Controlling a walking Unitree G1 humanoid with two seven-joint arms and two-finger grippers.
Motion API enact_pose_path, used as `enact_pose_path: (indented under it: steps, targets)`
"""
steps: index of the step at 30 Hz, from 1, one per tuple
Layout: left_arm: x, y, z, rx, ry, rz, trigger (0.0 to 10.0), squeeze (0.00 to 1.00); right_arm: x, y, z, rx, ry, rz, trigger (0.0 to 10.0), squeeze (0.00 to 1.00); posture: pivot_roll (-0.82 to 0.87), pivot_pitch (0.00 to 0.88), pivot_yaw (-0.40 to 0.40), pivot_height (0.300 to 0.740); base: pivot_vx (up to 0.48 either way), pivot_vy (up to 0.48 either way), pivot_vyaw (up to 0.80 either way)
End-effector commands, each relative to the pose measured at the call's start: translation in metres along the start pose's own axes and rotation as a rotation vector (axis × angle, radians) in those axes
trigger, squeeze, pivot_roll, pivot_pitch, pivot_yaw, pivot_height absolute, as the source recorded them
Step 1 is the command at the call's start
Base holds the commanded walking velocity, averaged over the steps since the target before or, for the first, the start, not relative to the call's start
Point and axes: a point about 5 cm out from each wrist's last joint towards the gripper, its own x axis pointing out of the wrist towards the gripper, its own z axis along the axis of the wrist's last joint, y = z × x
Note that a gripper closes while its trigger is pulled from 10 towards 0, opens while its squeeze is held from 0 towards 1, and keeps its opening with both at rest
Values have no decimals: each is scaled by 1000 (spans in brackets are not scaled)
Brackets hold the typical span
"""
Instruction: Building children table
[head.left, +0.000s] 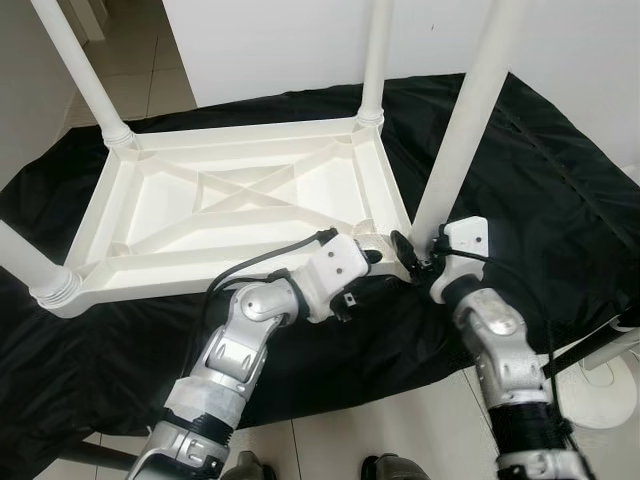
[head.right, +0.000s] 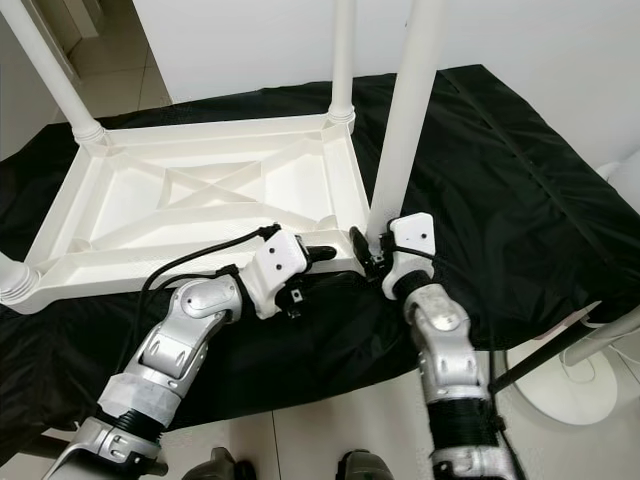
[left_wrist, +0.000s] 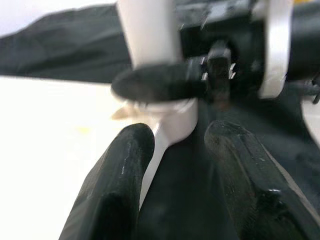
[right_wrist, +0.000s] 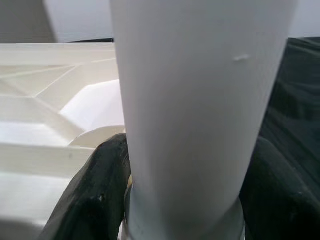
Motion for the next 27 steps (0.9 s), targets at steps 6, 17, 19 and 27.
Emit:
enact_pose_path:
  steps: [6,17,19,27]
  targets:
    - [-7,18,-8,8,36,202,10000,0,-10,4,-9,44,46,-282,10000,0,-152,66,78,740,0,0,0]
    - [-8,28,-7,23,38,211,10000,0,-7,15,-4,42,34,-271,10000,0,-151,62,83,740,0,0,0]
    - [-8,28,-7,25,37,209,10000,0,-7,14,-4,37,37,-275,10000,0,-151,62,83,740,0,0,0]
    - [-2,18,-4,29,21,176,10000,0,-5,-3,5,37,-26,-119,10000,1000,-152,68,76,740,0,0,0]
